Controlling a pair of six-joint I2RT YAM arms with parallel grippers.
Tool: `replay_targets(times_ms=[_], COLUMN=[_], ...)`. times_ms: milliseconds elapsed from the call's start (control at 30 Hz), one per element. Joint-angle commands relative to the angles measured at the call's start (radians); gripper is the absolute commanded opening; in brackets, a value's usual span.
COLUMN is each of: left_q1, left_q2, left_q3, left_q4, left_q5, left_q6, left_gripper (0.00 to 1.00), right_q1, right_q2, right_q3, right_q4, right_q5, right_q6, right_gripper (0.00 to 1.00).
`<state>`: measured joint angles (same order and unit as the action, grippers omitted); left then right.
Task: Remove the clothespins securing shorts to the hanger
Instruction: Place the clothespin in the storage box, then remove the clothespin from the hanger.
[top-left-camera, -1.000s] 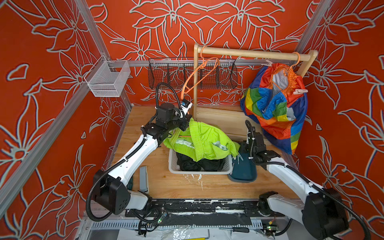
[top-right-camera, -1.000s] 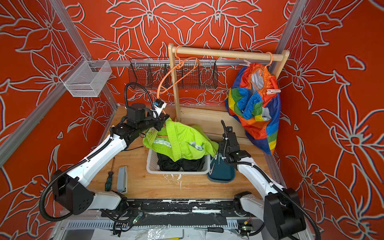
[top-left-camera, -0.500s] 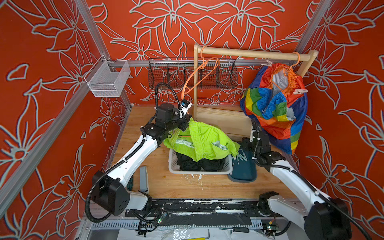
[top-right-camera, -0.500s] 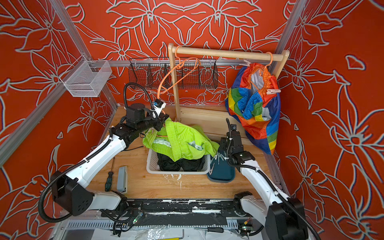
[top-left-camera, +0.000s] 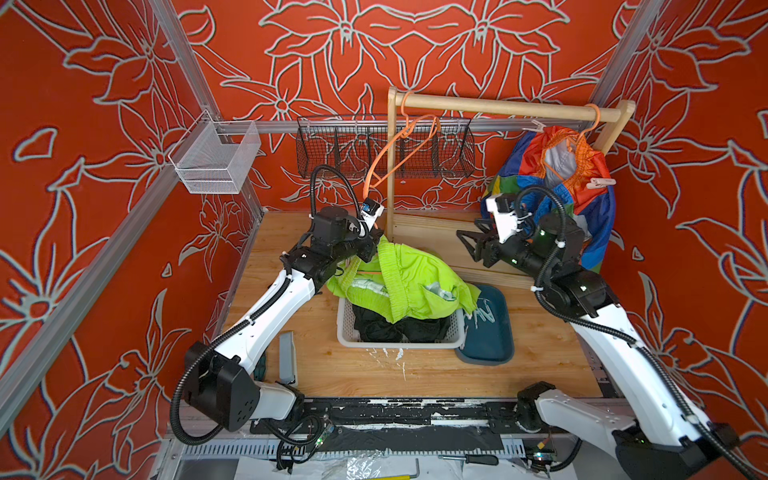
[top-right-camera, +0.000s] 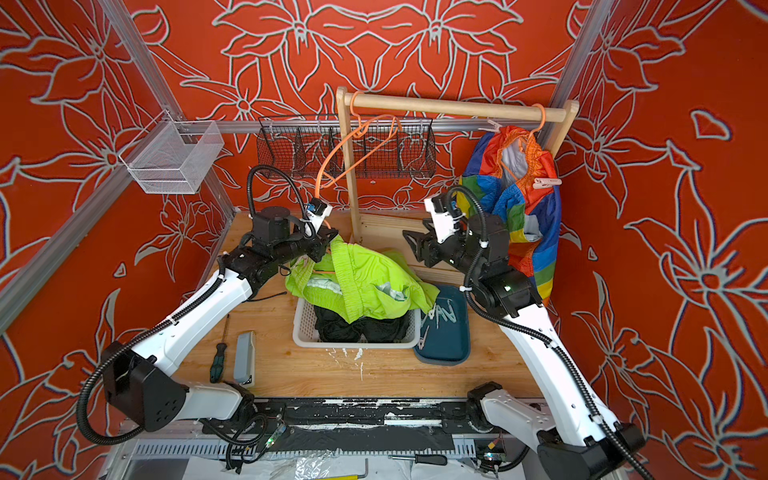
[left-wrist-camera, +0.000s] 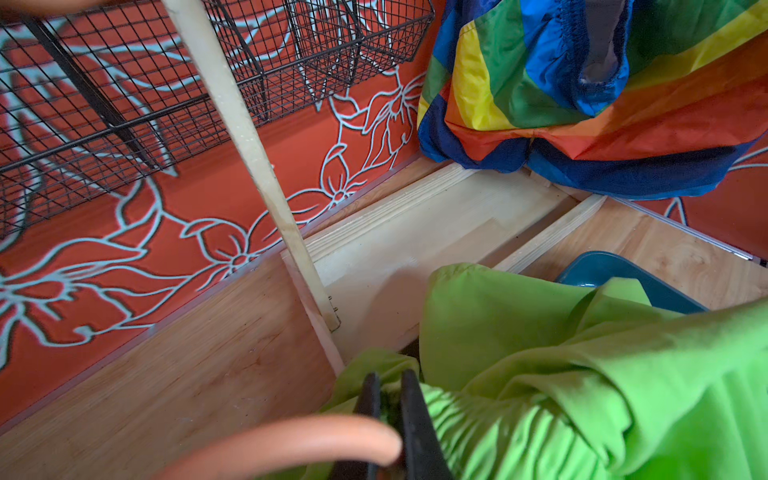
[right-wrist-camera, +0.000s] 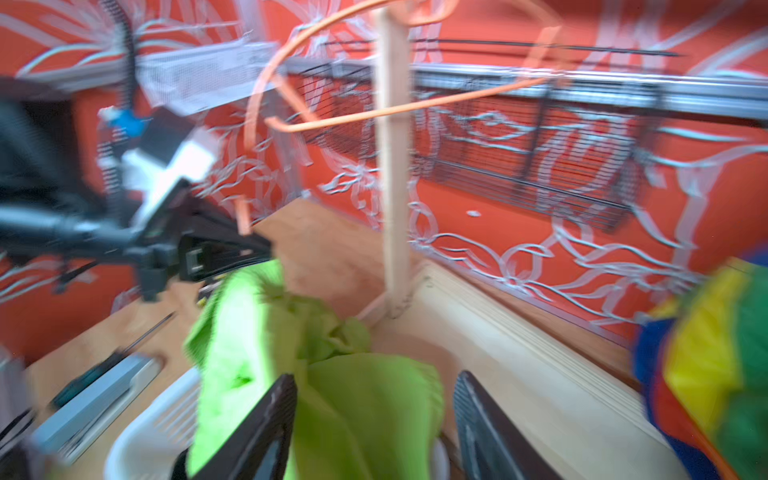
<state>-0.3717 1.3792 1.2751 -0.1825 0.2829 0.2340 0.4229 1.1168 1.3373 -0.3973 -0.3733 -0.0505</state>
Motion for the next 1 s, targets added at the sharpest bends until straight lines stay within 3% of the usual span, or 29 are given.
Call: replay_targets(times_ms=[0,367,767,900,967], left_q1=[0.007,0.007,0.008,0.008,0.008], left_q2=[-0.01,-0.003,-0.014,-0.017,-0.018], left_q3=[0.0,0.0,-0.003,-0.003,-0.003], left_q4=[0.025,0.026,0.026,0.026,0.026], left_q5=[0.019,0.017,0.018,0.018,0.018], left_q6=[-0.009,-0.007,-0.007,-0.007,-0.006], left_gripper=[0.0,0.0,0.0,0.0,0.0], right_q1=[0.077,0.191,0.211,0.212,0.209], right_q2=[0.088,0.325,0.463,0.461,0.452], right_q3=[0.108,0.34,0.379,0.344,0.328], right_q4=[-0.211,-0.387,-0.389,-0.338,-0.321], right_q5=[-0.042,0.043,0.107,0.126,0.135], right_q6=[-0.151,-0.271,-0.314,-0.314,-0.312], right_gripper=[0.63,0.63,0.62,0.5,0.32])
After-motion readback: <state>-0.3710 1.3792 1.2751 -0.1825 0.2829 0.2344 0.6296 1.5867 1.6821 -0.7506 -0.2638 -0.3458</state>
